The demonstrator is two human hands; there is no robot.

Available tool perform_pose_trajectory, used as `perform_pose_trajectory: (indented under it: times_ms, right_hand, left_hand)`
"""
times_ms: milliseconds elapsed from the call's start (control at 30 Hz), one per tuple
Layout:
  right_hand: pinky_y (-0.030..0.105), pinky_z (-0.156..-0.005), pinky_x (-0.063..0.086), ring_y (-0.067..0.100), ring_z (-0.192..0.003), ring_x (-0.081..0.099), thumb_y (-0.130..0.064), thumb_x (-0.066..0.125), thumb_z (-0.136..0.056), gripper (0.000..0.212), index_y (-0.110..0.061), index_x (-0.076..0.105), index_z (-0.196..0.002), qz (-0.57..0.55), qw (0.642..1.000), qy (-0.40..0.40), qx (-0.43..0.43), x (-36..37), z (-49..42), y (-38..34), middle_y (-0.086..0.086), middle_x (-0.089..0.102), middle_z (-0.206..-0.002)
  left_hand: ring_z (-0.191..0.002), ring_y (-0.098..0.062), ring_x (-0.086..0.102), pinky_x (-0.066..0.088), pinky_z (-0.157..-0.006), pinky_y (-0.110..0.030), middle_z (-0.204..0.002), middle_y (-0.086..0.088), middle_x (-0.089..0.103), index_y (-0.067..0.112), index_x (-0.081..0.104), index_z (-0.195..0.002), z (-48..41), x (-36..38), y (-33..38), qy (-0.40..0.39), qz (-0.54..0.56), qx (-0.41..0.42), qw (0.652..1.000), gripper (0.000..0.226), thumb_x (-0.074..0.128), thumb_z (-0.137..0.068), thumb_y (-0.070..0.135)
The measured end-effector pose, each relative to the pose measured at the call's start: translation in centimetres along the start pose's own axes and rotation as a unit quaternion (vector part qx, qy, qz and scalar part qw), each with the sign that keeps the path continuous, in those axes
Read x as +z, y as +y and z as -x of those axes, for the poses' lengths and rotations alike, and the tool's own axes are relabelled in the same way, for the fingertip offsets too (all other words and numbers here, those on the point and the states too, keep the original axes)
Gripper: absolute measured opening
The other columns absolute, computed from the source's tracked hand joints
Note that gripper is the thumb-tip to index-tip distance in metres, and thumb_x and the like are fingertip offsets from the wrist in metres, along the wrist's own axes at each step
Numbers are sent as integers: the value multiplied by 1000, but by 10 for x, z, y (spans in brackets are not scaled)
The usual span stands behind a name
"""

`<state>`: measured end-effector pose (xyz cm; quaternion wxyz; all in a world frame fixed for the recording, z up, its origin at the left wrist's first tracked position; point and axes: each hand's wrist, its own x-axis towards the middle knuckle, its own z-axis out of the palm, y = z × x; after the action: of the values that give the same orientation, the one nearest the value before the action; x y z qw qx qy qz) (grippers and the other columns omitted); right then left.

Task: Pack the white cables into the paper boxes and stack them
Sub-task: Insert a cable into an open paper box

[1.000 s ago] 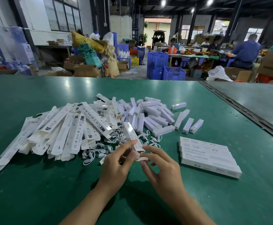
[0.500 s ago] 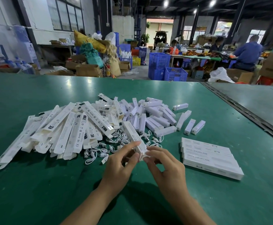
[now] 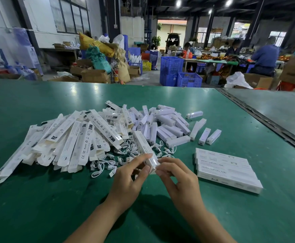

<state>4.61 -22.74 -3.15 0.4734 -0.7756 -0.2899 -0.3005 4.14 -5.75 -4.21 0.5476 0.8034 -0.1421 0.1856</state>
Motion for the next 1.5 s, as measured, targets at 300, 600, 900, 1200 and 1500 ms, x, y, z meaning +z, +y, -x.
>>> perform_pose_trajectory:
  times_ms: [300, 600, 900, 1200, 1500]
  right_hand:
    - [22, -72, 54, 8, -82, 66, -18, 74, -83, 7, -12, 70, -83, -54, 998, 25, 32, 0, 0, 2, -10, 66, -95]
    - [25, -69, 57, 12, -76, 71, -32, 78, -70, 10, -28, 71, -76, -137, 980, 47, 139, -2, -1, -3, -11, 73, -88]
    - [19, -71, 56, 6, -78, 71, -22, 75, -74, 5, -21, 76, -79, -118, 983, 46, 136, -3, -2, -7, -11, 75, -86]
    - [16, -68, 54, 8, -73, 70, -29, 76, -69, 9, -25, 76, -77, -192, 953, 61, 226, -1, -3, -6, -5, 76, -81]
    - [25, -70, 57, 11, -72, 69, -30, 76, -71, 7, -27, 74, -77, -164, 963, 46, 209, -4, -2, -2, -3, 74, -79]
  left_hand:
    - [-74, 1, 63, 44, -65, -9, -86, 25, 68, 50, 58, -117, -1, -2, 2, -2, -44, 16, 999, 28, 54, -94, 36]
    - [-90, -3, 68, 50, -74, -15, -99, 23, 71, 59, 59, -119, -1, -2, 2, -10, -7, 13, 1000, 30, 55, -93, 46]
    - [-69, -1, 61, 47, -64, -18, -77, 23, 66, 52, 62, -114, 0, 0, -4, 10, 12, 2, 1000, 25, 56, -90, 52]
    - [-91, -9, 71, 58, -80, -31, -95, 18, 73, 51, 60, -120, -1, 4, -8, 15, 21, -6, 1000, 36, 57, -85, 59]
    - [-95, -10, 70, 58, -86, -35, -98, 17, 73, 51, 62, -117, -2, 4, -7, -7, 30, -24, 999, 34, 59, -85, 60]
